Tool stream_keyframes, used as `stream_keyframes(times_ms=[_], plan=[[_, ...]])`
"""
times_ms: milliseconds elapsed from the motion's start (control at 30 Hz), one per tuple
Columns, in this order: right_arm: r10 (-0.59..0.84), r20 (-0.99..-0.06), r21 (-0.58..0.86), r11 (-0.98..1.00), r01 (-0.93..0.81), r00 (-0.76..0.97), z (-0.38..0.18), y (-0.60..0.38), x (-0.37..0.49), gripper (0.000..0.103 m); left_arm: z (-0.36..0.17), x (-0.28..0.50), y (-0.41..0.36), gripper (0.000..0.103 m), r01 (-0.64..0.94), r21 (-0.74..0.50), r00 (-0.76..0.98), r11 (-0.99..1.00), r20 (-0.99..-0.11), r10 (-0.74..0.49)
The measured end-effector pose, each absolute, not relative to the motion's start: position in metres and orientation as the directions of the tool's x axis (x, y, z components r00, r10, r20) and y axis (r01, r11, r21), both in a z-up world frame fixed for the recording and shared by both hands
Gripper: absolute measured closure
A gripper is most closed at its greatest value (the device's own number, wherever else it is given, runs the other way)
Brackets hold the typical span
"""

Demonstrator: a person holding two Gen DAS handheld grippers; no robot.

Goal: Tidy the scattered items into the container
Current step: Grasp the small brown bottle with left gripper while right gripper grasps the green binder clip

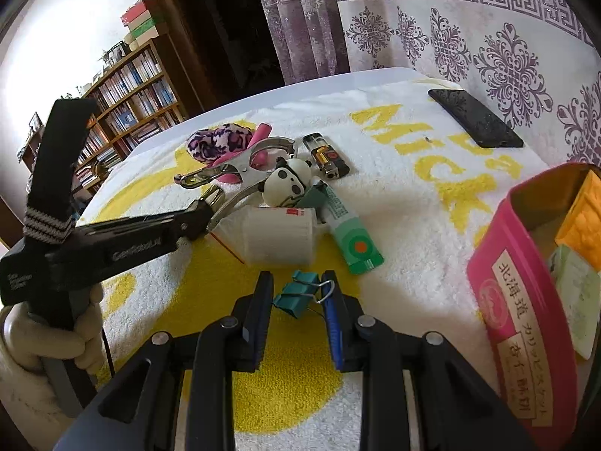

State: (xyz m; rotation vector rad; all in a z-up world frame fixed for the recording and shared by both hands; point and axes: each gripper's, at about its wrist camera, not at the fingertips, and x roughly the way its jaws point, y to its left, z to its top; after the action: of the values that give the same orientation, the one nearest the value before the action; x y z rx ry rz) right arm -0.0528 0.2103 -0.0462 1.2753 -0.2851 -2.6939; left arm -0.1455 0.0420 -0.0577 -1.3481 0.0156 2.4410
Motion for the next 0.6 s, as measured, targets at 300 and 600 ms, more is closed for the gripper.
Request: stream_keyframes(times_ms=[300,600], plan=[[-0.219,-0.731,0.237,-0.97,0.061,-0.646,-0.043,0.21,-0.05,0.074,-0.046,-0.104,0.018,0.082,-0.279,-0.201,-0.5,-0.939,-0.804,0.321],[-0.202,-0.707,0.242,-0.97,0.036,-0.677,-0.037,0.215,-0.047,0.074,-0.038,-0.077,0.03,0.082,-0.335,-0.218,-0.512,-0.917,-0.775,0.371]])
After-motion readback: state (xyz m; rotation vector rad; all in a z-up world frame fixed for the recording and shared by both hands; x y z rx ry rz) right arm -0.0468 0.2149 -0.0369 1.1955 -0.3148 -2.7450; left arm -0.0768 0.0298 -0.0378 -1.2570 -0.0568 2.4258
